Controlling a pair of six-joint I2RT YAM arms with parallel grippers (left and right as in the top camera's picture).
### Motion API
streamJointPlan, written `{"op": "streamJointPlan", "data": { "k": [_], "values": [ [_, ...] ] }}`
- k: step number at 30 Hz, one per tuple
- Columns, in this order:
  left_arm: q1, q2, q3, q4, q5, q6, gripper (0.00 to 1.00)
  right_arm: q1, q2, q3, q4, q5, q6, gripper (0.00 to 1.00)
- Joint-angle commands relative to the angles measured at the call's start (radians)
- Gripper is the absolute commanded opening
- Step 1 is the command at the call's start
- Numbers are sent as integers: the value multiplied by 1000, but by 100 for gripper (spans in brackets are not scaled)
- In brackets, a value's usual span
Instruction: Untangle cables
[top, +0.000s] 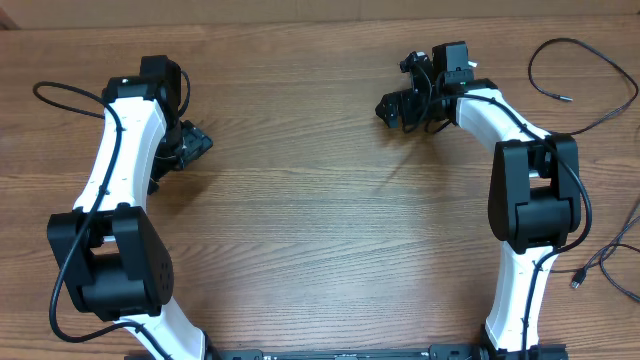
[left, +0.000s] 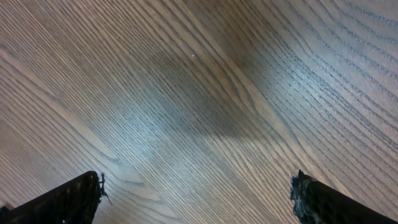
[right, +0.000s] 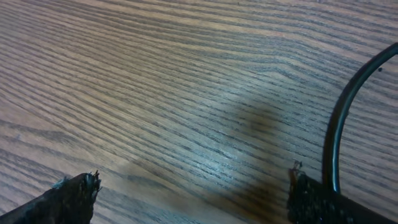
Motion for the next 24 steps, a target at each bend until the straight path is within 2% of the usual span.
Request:
{"op": "streamJointPlan", "data": {
  "k": [1,8,18,24],
  "values": [
    [-7,-3,6,-2,1,19,100,-13,34,1,5,82,-4,100],
    [-7,-3,6,-2,1,19,99,-103,34,1,42,238,-9,100],
    [-7,-3,6,-2,1,19,100,-431,34,1,36,227,-26,100],
    [-7,-3,6,-2,1,19,100,-565,34,1,-30,-59,-31,100]
  ]
}}
